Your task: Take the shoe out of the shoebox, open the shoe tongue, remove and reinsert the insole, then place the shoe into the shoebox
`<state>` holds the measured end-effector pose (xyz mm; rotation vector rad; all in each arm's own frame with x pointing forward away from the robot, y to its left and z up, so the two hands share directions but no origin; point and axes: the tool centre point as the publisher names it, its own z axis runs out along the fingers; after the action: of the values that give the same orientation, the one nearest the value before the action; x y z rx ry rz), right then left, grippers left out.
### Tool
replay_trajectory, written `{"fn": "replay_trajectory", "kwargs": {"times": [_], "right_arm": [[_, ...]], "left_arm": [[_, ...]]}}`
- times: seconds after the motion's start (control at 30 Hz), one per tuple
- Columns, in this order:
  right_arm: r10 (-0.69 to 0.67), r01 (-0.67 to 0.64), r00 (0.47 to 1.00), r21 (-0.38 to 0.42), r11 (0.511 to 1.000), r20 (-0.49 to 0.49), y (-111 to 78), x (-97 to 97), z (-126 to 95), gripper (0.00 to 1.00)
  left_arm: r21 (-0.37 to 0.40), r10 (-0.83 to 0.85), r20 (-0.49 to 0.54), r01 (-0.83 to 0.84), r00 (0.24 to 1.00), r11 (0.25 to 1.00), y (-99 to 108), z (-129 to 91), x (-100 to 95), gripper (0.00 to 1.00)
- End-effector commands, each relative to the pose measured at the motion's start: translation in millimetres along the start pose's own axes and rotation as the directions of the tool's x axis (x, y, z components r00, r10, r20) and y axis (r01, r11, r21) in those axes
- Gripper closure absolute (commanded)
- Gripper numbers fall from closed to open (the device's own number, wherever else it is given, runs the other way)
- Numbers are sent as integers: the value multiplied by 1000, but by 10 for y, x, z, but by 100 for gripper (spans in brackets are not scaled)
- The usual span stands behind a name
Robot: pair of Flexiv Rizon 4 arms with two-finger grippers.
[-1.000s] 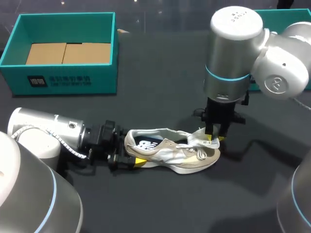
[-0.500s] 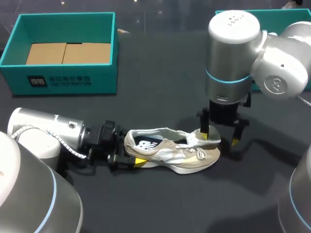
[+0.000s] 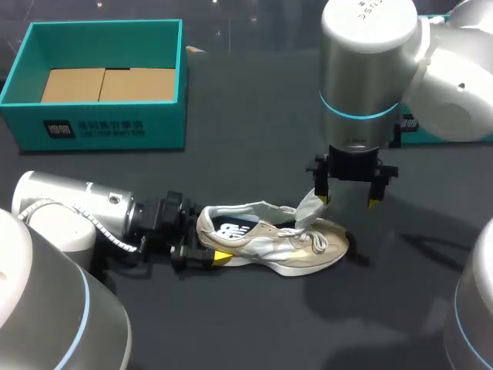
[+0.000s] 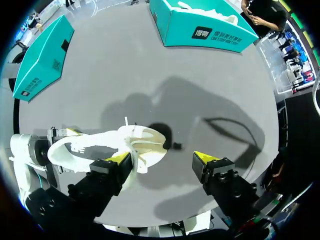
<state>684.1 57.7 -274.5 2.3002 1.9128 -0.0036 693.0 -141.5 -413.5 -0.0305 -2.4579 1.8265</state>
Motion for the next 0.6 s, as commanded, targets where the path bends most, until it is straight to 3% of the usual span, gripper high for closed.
{"fn": "replay_trajectory", "kwargs": {"times": [0.03, 0.33, 0.47, 0.5, 0.53, 0.57, 0.6], "right_arm": [[-49, 49, 999, -37, 998, 11, -55, 45, -323, 23], [-322, 324, 946, -86, 942, 35, -91, 337, -745, 38], [-480, 480, 877, -85, 873, 22, -114, 481, -880, 62], [-510, 511, 860, -79, 856, 24, -120, 522, -898, 71], [-543, 543, 839, -77, 836, 24, -128, 564, -913, 90], [-574, 573, 819, -76, 816, 13, -138, 599, -926, 100], [-597, 596, 802, -71, 800, 13, -149, 635, -938, 100]], "left_arm": [[0, 1, 2, -1, 1000, 1000, 8, -9, 12, 100], [0, 1, 2, -1, 1000, 1000, 8, -9, 12, 100], [0, 1, 2, -1, 1000, 1000, 8, -9, 12, 100], [0, 1, 2, -1, 1000, 1000, 8, -9, 12, 100], [0, 1, 2, -1, 1000, 1000, 8, -9, 12, 100], [0, 1, 2, -1, 1000, 1000, 8, -9, 12, 100], [0, 1, 2, -1, 1000, 1000, 8, -9, 12, 100]]}}
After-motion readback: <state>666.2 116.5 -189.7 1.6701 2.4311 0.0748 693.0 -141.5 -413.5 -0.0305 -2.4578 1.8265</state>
